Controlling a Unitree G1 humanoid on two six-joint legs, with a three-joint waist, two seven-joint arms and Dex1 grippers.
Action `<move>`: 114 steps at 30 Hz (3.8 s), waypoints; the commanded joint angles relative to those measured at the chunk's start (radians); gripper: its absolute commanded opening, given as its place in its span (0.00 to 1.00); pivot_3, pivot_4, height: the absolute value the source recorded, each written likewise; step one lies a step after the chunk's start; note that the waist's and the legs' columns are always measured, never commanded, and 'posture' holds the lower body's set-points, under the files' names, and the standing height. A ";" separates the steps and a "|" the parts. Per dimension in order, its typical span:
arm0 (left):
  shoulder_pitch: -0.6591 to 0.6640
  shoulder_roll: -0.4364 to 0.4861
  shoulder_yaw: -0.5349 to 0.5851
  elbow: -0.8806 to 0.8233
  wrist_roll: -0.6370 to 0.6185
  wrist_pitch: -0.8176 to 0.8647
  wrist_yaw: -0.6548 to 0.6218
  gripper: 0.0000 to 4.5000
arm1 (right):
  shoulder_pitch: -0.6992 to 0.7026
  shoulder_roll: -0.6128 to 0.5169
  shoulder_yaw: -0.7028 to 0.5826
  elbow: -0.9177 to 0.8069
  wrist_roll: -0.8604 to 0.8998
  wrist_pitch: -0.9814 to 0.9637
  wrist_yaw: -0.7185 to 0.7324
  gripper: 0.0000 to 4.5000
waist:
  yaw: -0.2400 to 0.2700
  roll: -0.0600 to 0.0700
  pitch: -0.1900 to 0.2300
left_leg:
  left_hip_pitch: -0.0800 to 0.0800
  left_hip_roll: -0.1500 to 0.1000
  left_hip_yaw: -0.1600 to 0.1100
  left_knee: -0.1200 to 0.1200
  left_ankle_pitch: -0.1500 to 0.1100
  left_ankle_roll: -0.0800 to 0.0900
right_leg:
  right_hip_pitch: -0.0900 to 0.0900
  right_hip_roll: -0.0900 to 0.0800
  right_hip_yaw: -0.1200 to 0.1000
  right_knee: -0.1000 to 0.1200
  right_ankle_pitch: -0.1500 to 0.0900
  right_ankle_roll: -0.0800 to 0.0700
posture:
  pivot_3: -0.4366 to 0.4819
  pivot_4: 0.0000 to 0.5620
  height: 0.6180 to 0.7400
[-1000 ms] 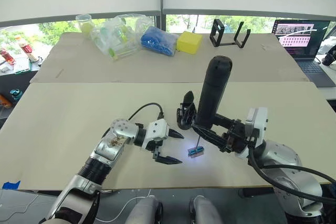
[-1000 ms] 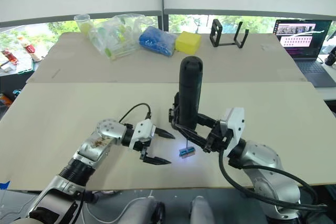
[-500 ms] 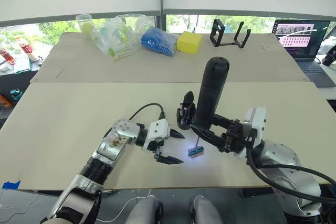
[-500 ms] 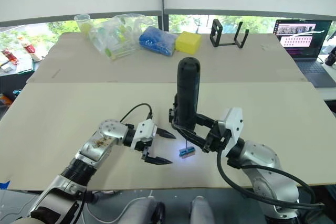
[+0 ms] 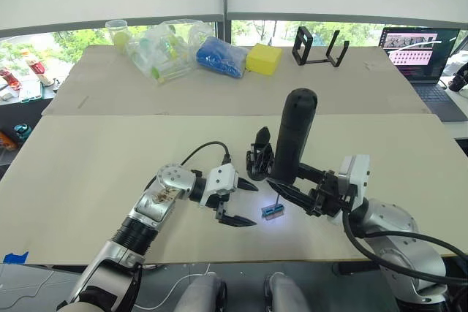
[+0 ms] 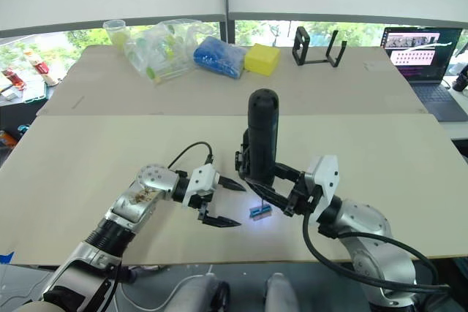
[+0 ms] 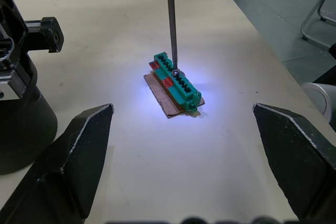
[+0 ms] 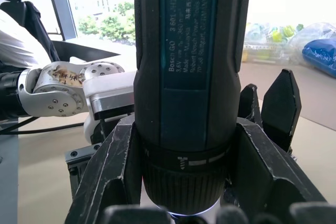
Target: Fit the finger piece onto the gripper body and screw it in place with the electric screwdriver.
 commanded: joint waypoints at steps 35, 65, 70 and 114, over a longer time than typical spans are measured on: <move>-0.017 -0.022 0.004 0.005 -0.015 -0.021 0.013 1.00 | -0.060 -0.035 -0.036 -0.088 0.110 0.057 -0.044 0.42 | 0.000 0.000 0.000 | 0.000 0.000 0.000 0.000 0.000 0.000 | 0.000 0.000 0.000 0.000 0.000 0.000 | 0.48 0.27 1.00; -0.035 -0.021 0.014 0.019 -0.013 -0.021 0.013 1.00 | -0.042 -0.025 0.000 -0.035 0.053 0.018 -0.032 0.42 | 0.001 0.000 0.000 | 0.000 0.000 0.000 0.000 0.000 0.000 | 0.000 0.000 0.000 0.000 0.000 0.000 | 0.48 0.27 1.00; -0.037 -0.021 0.014 0.021 -0.013 -0.021 0.016 1.00 | -0.038 -0.029 -0.002 -0.036 0.056 0.036 -0.025 0.42 | 0.000 0.000 0.000 | 0.000 0.000 0.000 0.000 0.000 0.000 | 0.000 0.000 0.000 0.000 0.000 0.000 | 0.48 0.27 1.00; -0.035 -0.041 -0.001 0.027 -0.015 -0.028 0.013 1.00 | -0.057 -0.006 -0.020 -0.067 0.071 0.015 -0.055 0.42 | 0.000 0.000 0.000 | 0.000 0.000 0.000 0.001 0.000 0.000 | 0.000 0.000 0.000 0.000 0.000 0.000 | 0.48 0.27 1.00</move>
